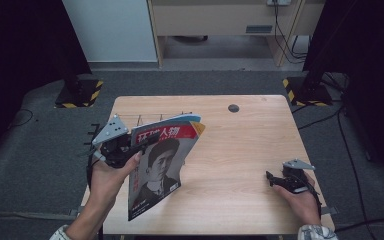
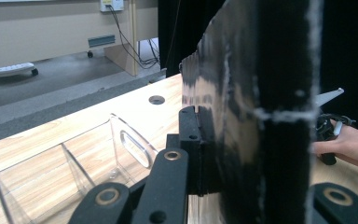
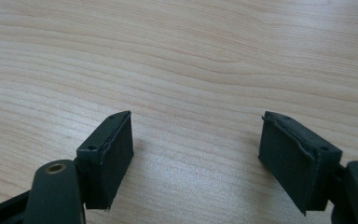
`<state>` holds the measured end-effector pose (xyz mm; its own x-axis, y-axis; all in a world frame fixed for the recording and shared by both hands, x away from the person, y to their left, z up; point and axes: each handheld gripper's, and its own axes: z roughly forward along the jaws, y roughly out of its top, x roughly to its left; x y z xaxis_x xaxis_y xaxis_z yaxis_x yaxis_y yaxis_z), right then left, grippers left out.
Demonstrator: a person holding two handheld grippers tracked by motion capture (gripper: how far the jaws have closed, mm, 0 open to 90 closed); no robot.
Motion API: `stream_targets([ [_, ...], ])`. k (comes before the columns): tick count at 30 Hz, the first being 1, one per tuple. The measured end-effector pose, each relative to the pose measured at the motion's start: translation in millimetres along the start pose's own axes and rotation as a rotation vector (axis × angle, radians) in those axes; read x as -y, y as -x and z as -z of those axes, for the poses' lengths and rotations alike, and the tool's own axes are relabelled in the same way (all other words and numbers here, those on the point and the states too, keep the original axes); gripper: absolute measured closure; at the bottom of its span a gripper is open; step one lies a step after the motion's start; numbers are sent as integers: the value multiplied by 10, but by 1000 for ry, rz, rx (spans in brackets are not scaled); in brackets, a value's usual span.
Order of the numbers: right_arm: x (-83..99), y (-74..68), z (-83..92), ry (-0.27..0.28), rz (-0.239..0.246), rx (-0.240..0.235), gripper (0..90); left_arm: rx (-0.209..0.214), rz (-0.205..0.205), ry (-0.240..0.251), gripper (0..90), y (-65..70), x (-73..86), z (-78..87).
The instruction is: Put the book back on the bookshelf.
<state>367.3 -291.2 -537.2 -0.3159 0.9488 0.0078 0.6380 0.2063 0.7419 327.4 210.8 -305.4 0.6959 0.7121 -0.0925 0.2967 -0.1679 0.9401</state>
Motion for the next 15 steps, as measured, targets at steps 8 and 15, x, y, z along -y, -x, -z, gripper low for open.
stream_targets([
  [8,0,1,1,-1,1,-1,261,-22,10,6,867,-81,53,120],
  [15,0,0,1,-2,1,-1,261,-33,18,25,867,-129,88,273],
])
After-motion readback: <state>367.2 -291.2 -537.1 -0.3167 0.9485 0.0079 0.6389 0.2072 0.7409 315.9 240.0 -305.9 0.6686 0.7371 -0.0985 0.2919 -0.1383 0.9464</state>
